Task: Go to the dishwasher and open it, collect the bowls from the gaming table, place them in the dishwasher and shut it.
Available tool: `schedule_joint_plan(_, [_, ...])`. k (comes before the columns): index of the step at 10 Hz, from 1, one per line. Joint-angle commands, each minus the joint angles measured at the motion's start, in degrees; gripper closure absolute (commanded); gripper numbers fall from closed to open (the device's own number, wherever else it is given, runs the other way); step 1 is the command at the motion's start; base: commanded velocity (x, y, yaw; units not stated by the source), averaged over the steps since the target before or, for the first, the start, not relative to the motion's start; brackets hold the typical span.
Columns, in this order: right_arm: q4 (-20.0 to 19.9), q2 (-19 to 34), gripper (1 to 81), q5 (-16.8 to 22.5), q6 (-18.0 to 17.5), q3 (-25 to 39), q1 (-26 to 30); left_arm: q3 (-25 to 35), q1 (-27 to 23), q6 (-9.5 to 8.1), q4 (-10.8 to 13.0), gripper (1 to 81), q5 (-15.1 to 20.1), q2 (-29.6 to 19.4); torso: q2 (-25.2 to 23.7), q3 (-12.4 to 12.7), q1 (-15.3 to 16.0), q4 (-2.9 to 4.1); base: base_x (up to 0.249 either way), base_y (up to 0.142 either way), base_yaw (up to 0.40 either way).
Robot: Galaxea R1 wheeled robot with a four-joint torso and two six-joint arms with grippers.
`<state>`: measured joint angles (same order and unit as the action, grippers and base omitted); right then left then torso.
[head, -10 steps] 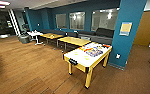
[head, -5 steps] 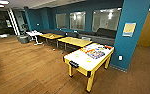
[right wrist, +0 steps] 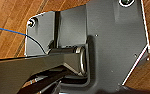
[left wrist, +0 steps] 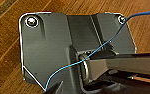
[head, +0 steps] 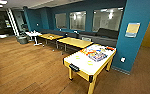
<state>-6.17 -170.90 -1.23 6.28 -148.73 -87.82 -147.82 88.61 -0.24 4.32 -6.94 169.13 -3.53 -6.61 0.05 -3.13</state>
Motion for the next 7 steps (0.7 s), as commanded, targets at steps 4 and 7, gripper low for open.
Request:
schedule_joint_plan(4, [0.28,-0.17,1.0,3.43,0.23,0.46,2.69,0.16,-2.16,-0.11,0.51,1.0,2.89,-0.72,0.00,0.00,0.02,0.00,0.217,0.080,0.000])
schedule_joint_plan(7, [0.28,-0.17,1.0,3.43,0.23,0.46,2.69,0.25,-2.08,-0.11,0.43,1.0,2.89,-0.63,0.00,0.00,0.02,0.00,0.217,0.081,0.000])
